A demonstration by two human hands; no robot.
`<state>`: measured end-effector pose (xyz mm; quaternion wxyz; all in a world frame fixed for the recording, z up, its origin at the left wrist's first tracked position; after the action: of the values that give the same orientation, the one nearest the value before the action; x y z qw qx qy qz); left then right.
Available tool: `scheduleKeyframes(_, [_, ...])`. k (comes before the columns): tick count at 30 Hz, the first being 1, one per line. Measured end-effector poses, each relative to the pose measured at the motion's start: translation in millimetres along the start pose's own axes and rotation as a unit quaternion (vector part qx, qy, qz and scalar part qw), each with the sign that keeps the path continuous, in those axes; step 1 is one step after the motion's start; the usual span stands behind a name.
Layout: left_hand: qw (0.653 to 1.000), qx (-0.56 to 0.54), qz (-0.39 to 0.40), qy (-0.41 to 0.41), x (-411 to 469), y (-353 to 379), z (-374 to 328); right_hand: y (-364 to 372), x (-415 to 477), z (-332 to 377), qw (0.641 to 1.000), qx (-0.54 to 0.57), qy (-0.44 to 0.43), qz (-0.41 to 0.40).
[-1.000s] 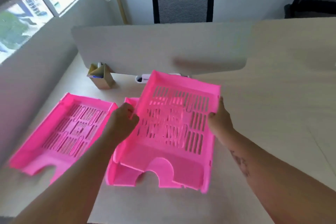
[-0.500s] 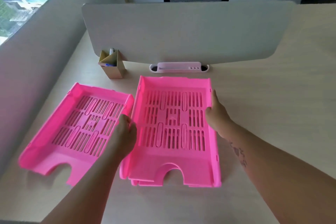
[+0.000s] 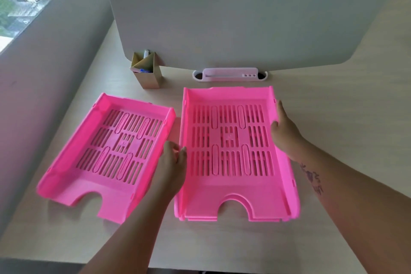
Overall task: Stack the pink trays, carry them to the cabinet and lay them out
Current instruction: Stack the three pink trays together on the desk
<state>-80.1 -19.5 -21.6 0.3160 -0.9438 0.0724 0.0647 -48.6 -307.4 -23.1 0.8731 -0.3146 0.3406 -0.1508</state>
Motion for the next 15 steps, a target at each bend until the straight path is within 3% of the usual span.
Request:
scheduleKeyframes(9, [1.000,0.009,0.013,0.006,4.4,-6.5,0.8,-5.5,8.1,2.2,0.999,-0.032,-0.021,0.003])
scheduleKeyframes(15, [0.996,-0.014,0.043,-0.075,-8.2,10.5,9.4,-1.0,-1.3,-20.3,0.999,-0.048,0.001,0.007])
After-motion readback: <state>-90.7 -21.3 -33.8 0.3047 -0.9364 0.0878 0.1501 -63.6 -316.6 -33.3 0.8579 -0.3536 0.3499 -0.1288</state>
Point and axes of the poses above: each hand's wrist, its own x-axis towards the middle knuckle, its own y-axis out of the palm, z = x × y, the point moved 1 cm from there along x, towards the middle knuckle, and after that the axes turned 13 degrees about y, right-handed, at the moved point
